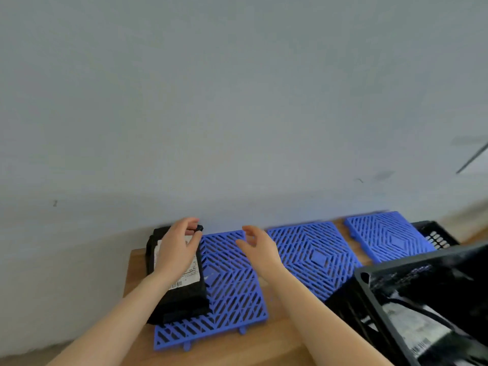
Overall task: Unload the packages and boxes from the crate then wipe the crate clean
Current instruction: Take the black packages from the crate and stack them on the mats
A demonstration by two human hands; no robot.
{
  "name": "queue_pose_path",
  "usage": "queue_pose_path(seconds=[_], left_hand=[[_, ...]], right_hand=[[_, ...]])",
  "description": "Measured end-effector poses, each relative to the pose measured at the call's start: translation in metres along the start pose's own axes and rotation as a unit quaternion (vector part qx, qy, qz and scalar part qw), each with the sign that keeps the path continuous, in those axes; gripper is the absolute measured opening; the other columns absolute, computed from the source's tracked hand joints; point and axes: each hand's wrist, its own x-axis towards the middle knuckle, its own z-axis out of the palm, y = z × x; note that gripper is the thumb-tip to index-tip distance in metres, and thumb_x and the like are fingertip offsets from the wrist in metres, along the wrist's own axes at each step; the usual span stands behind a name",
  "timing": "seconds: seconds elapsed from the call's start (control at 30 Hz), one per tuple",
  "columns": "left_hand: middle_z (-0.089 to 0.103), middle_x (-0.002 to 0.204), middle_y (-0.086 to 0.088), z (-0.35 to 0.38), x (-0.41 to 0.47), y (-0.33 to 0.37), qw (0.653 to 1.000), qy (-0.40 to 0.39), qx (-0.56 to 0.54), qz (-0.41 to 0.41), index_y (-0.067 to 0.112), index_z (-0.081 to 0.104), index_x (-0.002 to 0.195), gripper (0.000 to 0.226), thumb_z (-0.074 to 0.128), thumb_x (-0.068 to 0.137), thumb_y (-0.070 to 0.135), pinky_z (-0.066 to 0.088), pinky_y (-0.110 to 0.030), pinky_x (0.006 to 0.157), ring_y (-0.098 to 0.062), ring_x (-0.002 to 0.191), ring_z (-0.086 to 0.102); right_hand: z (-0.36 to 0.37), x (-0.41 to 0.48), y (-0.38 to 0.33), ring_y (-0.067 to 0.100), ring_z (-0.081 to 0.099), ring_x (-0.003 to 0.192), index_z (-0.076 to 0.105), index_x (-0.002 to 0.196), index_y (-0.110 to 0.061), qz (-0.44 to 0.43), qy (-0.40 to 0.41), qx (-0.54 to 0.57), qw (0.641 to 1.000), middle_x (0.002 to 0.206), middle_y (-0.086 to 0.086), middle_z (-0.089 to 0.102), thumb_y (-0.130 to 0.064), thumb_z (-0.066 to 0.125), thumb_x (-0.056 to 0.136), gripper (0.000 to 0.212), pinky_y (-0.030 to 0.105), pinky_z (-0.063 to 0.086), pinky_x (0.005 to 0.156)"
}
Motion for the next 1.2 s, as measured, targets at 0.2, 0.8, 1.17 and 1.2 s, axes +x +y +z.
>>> queue_pose_path(seconds=[0.2,0.8,1.17,1.2], left_hand=[[0.063,0.098,0.011,0.058,-0.024,0.112,0.993,-0.060,-0.053,0.085,0.028,0.056,0.118,0.022,0.056,0.097,0.020,0.046,-0.023,0.077,-0.004,0.091,0.059],[0.060,0.110,0.004,0.288,-0.187,0.327,0.962,-0.248,-0.031,0.106,0.025,0.050,0.131,0.040,0.062,0.093,0.027,0.043,-0.019,0.082,-0.011,0.097,0.060],[0.041,0.149,-0.012,0.327,-0.168,0.300,0.941,-0.306,0.120,-0.081,0.019,0.023,0.152,0.066,0.052,0.097,0.042,0.041,-0.032,0.099,-0.028,0.127,0.050],[0.040,0.150,-0.012,0.331,-0.168,0.297,0.937,-0.309,0.129,-0.102,0.018,0.023,0.152,0.066,0.051,0.097,0.043,0.041,-0.032,0.099,-0.028,0.129,0.049]], right_hand=[[-0.109,-0.059,0.011,0.013,0.057,0.106,0.057,0.127,-0.018,-0.034,0.117,-0.023,0.992,0.121,-0.001,0.061,-0.026,0.060,0.094,0.034,0.027,0.045,0.091],[-0.382,-0.226,0.197,0.011,0.057,0.099,0.059,0.124,-0.019,0.036,0.230,-0.013,0.972,0.114,-0.003,0.063,-0.025,0.057,0.094,0.031,0.023,0.043,0.084],[-0.361,-0.171,0.222,0.010,0.053,0.093,0.052,0.132,-0.018,0.032,0.081,-0.042,0.995,0.120,0.002,0.060,-0.031,0.056,0.095,0.040,0.019,0.040,0.074],[-0.357,-0.165,0.224,0.012,0.053,0.094,0.051,0.134,-0.017,0.037,0.061,-0.049,0.996,0.122,0.003,0.059,-0.032,0.055,0.095,0.042,0.019,0.040,0.074]])
